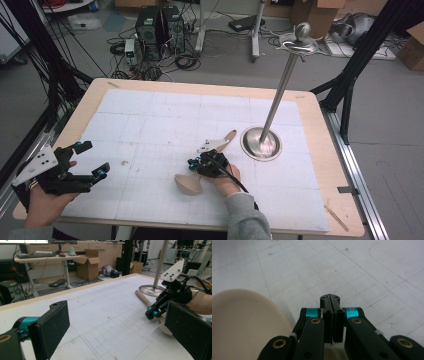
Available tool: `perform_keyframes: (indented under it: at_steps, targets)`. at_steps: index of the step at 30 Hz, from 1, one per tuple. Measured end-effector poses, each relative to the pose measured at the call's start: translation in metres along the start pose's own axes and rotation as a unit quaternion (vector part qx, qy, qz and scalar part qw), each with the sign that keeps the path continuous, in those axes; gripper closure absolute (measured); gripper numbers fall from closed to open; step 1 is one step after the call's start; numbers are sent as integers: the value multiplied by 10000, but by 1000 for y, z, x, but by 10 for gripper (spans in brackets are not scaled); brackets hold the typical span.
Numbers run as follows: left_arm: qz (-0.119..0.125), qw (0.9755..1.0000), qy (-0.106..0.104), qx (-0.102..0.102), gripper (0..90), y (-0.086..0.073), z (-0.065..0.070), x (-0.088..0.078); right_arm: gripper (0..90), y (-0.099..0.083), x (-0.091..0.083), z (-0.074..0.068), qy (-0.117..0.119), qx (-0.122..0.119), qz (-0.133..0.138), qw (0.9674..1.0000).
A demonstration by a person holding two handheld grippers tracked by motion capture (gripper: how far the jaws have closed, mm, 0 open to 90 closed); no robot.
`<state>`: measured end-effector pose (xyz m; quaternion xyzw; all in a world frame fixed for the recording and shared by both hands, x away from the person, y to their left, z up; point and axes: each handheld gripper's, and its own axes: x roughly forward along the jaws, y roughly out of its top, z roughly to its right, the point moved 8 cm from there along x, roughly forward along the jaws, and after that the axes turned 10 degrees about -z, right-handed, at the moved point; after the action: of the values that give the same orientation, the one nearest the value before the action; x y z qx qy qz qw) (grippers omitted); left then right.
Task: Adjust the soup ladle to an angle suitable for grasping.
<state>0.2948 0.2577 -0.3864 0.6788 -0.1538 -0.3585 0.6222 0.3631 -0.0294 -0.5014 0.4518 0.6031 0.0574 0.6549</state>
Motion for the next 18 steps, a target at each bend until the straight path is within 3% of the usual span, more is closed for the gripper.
perform_keyframes:
  at_steps: [6,18]
  targets:
    - [27,10000,10,38,64,-1,-2,-1,899,-1,4,-1,-100,-73,-195,9997]
    - [41,10000,-21,7,64,-1,-3,1,900,-10,-3,-4,102,349,-373,9986]
